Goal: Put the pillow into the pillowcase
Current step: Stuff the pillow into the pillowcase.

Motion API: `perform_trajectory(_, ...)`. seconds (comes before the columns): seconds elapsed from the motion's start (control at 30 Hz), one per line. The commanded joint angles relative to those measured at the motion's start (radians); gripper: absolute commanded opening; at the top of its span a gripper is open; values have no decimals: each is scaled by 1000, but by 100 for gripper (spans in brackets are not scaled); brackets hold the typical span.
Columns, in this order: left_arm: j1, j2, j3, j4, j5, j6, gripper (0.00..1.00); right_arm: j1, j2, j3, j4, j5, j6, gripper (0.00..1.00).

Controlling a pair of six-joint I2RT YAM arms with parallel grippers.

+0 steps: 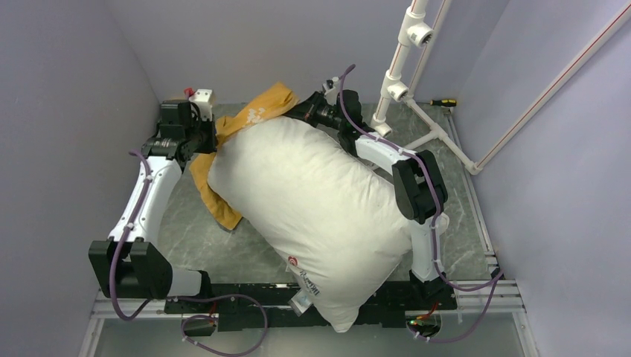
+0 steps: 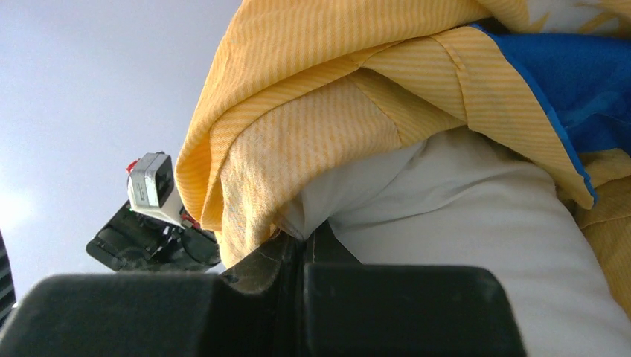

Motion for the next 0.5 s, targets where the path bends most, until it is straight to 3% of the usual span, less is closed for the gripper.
perform_trajectory(0.0, 1, 5, -9, 73, 169, 78, 0, -84, -3, 42, 125, 2, 44, 0)
perform_trajectory(0.27, -24, -199, -48, -114, 194, -3, 0, -102, -24, 94, 125, 58, 25, 0)
perform_trajectory(0.47, -203, -311, -18, -222, 198, -121, 0, -108, 3, 154, 138, 76, 36, 0)
